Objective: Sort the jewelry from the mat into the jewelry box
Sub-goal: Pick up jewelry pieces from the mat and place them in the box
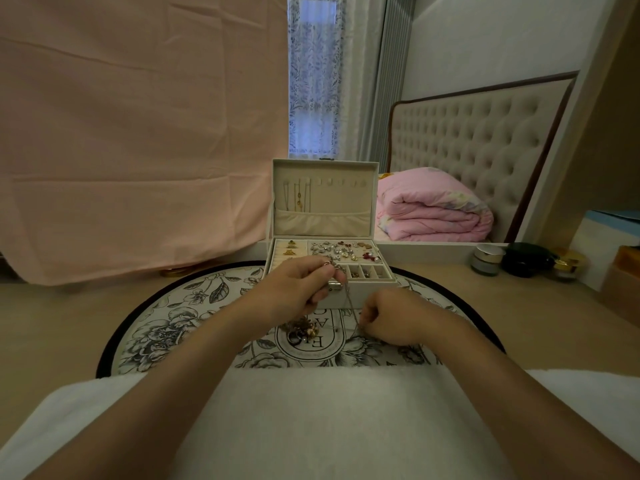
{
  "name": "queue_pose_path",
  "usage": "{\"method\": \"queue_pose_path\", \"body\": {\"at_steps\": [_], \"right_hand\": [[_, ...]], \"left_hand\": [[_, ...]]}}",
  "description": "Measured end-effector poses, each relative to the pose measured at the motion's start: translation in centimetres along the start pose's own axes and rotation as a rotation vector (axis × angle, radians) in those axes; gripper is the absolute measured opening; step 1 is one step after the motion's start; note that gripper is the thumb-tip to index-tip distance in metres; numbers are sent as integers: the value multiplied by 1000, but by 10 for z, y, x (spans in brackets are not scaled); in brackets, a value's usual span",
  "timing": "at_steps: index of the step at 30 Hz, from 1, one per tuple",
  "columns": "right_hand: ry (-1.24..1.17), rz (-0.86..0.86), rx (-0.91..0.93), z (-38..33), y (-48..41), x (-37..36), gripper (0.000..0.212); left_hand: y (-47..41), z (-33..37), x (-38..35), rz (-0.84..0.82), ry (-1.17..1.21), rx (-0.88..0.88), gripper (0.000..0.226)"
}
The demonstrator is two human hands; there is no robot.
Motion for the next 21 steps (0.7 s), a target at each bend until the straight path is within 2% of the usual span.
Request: {"method": "queue_pose_path", "body": {"at_steps": [2,3,5,7,9,12,14,17,19,21], "right_hand": [[-74,3,57,-10,2,7,30],[-208,17,113,-17,3,11,34],[-541,29,275,-35,9,20,29],[-769,-23,348,-41,13,23,19],[-849,-67,315,-36,12,21,19],[-923,-59,207,-19,9,20,28],[-869,-31,194,-13,10,26,34],[-498,-10,200,-8,13,27,28],[-277,-60,145,-4,13,17,32],[-127,-98,80,1,12,8,39]], "left_hand": [[0,0,-8,-34,-9,1,29],[-1,0,-12,-50,-17,2,28],[-1,-1,-17,-73,-43,9,26],[0,-2,-20,-90,-59,26,24],[1,-5,-19,-94,-50,73,24],[3,-11,-13,-123,-93,131,24],[2,-16,-5,-112,-128,141,21],[0,-25,17,3,-319,71,19],[1,-32,26,35,-598,53,34],[2,-47,24,-59,-787,95,56]]}}
Point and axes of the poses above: each hand's wrist, its own y-axis away from the middle knuckle, its own x-axis out of the back of the hand, z = x × y, the point moved 8 cm from there along -y, towards the middle knuckle
